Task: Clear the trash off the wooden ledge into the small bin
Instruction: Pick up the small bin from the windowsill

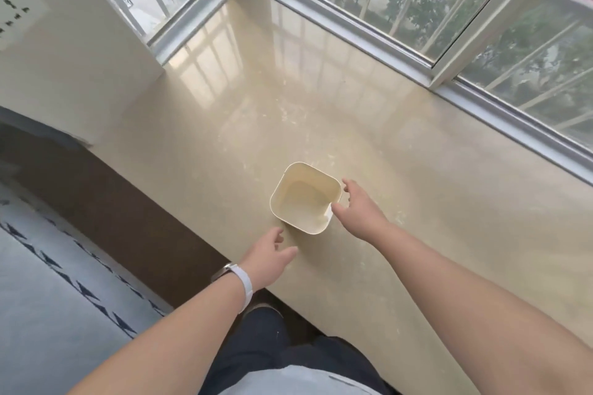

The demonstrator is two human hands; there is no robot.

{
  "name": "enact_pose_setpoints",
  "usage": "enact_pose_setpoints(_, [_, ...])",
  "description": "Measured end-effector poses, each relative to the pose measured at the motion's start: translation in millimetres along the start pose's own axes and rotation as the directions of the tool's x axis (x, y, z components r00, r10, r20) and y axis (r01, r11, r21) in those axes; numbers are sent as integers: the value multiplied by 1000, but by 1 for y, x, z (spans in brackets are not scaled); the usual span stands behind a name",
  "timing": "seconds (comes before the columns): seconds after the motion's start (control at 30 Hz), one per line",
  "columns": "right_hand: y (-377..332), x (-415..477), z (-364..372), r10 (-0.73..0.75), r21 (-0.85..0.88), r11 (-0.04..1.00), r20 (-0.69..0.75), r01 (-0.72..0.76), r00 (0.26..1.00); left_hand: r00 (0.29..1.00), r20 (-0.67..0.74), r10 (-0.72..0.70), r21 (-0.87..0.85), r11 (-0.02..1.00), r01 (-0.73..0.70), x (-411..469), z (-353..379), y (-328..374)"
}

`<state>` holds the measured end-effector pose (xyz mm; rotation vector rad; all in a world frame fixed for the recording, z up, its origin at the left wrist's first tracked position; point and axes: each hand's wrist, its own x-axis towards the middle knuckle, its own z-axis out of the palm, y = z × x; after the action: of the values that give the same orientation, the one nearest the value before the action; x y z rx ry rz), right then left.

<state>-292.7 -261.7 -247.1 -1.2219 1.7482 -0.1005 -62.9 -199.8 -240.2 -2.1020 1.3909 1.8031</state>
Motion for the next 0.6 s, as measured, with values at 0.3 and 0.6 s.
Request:
enact_pose_setpoints(0.3, [-11,13,0,43,92,995,60,-48,997,996,86,6,-234,972,14,26,-10,12])
enact_pose_setpoints(0.6, [-11,-2,26,174,246,955,-12,-166,985,994,-3,108,-241,965,-105,67,-50,38])
